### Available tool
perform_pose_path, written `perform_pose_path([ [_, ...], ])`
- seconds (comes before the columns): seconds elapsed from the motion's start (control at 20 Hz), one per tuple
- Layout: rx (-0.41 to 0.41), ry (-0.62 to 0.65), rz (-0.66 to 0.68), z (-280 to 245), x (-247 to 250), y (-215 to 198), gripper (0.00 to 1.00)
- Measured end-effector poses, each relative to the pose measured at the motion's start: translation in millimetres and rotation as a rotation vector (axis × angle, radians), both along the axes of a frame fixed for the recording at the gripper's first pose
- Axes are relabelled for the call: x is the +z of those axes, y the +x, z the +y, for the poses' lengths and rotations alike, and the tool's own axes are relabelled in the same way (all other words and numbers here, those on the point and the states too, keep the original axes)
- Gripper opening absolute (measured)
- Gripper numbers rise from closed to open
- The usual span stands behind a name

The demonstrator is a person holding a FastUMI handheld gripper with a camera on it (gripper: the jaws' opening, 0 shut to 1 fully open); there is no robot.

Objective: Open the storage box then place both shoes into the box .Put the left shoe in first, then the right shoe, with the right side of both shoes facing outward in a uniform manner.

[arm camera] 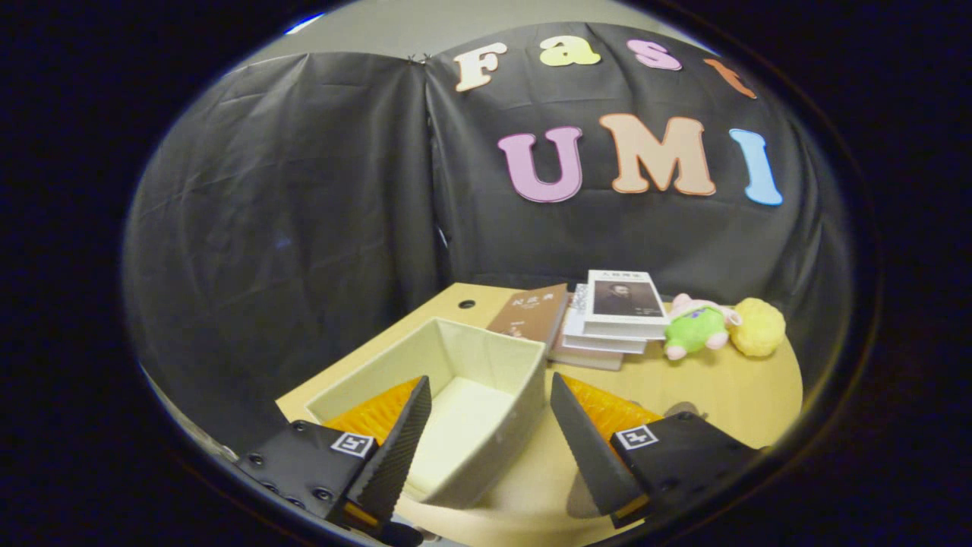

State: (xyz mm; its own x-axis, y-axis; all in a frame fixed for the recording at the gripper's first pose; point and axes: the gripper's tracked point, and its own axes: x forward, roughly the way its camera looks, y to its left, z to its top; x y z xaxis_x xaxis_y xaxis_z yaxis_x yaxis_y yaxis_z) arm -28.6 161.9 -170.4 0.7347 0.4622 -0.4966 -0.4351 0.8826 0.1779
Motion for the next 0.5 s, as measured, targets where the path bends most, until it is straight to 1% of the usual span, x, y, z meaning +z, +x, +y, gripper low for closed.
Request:
perform_pose_path([
  [0.2,-0.062,-0.033,0.026,-45,-25,4,0.99],
  [0.5,-0.122,-0.064,0.106,-93,-76,-1,0.99],
])
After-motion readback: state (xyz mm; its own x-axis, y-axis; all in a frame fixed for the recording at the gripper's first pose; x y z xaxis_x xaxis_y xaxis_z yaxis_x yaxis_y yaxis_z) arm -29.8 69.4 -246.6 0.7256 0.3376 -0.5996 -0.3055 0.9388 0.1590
